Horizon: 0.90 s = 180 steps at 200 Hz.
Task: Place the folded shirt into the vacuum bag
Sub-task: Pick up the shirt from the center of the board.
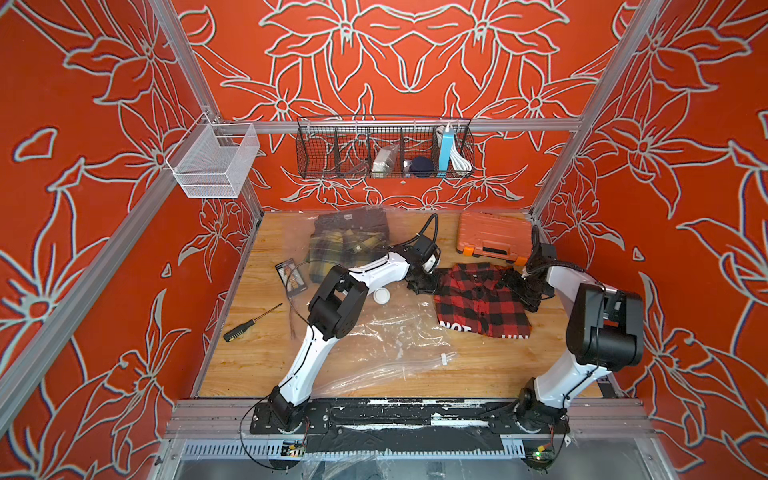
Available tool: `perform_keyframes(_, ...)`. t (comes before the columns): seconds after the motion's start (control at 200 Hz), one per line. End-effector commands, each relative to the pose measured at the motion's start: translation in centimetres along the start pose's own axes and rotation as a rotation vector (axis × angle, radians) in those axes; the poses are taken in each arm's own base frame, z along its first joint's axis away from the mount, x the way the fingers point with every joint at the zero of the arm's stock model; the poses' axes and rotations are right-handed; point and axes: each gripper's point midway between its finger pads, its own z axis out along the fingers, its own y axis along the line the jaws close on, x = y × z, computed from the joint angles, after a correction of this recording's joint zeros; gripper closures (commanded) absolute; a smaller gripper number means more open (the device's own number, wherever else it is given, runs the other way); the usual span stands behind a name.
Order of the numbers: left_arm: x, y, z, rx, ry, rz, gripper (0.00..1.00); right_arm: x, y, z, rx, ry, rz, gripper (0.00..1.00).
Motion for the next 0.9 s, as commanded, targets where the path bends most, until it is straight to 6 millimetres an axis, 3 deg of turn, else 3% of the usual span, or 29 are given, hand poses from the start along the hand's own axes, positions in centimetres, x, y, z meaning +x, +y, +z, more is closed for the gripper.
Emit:
perform_keyframes(0.0, -1.3, 0.2, -5.6, -0.128, -0.089, 0.023, 0.58, -0.8, 0.9, -2.5, 0.004, -0.035, -0.032, 0.02)
perform_keyframes(0.075, -1.8, -0.8, -7.3, -0.140, -0.131, 0.037, 0.57, -0.5, -1.1, -4.1, 0.064, -0.067, 0.005, 0.02)
perform_keyframes(0.175, -1.4, -4.7, -7.7, -0.060, -0.141, 0.082, 0.57, 0.5, -4.2, -5.8, 0.113, -0.139, 0.095, 0.02)
perform_keyframes(0.305, -0.2, -10.8, -5.5, 0.116, -0.101, 0.123, 0.57, 1.9, -6.0, -5.0, 0.158, -0.125, 0.111, 0.02)
perform_keyframes(0.395, 0.6, -13.0, -3.5, 0.177, -0.053, 0.147, 0.57, 2.5, -6.2, -3.5, 0.153, -0.062, 0.101, 0.03)
perform_keyframes(0.455, 0.9, -13.0, -1.9, 0.181, -0.022, 0.154, 0.58, 2.7, -5.4, -2.2, 0.096, -0.033, 0.094, 0.06)
perform_keyframes(0.54, 1.5, -11.6, 0.5, 0.143, 0.015, 0.157, 0.59, 3.0, -3.8, -0.7, 0.023, 0.006, 0.077, 0.10)
perform_keyframes(0.736, 3.1, -8.5, 5.3, 0.107, 0.075, 0.154, 0.63, 3.9, -2.5, 1.1, 0.052, 0.050, 0.015, 0.16)
perform_keyframes(0.836, 4.0, -8.0, 6.8, 0.127, 0.101, 0.144, 0.63, 4.2, -2.7, 1.9, 0.070, 0.069, 0.004, 0.24)
perform_keyframes(0.896, 4.1, -8.0, 7.0, 0.138, 0.105, 0.143, 0.63, 4.3, -2.7, 2.2, 0.073, 0.071, -0.004, 0.35)
